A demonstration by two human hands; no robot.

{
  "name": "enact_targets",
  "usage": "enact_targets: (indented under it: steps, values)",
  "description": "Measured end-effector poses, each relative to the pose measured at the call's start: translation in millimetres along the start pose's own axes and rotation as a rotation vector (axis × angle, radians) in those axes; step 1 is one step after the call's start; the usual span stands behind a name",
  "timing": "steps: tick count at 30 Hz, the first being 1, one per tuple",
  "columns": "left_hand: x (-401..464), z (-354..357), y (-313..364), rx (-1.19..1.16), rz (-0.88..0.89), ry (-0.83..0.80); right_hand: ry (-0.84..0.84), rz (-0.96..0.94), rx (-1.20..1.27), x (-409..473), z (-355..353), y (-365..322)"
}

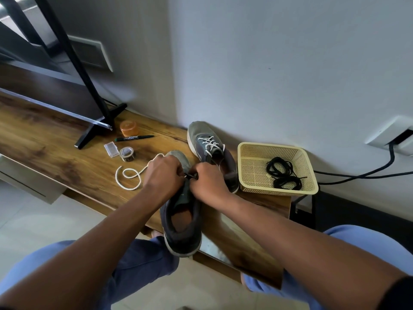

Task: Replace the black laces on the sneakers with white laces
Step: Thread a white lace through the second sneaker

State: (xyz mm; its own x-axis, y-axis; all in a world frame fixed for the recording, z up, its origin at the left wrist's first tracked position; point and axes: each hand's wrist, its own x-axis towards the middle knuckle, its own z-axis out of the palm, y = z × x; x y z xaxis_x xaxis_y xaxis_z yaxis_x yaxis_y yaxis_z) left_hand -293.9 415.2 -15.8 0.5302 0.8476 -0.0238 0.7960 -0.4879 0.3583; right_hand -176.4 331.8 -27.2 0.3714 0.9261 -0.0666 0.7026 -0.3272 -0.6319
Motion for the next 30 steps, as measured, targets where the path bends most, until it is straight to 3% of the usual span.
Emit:
enact_targets:
  steps: [14,30]
  values:
    - [-3.8,-4.1,3.8,-0.076,0.077,0.056,-0.033,0.132,0.061,3.9,-5.2,0.0]
    - [-2.5,-2.5,0.9,-0.124,0.009,0.056,-0.033,0.078,0.099,1.1,-5.5,-0.1]
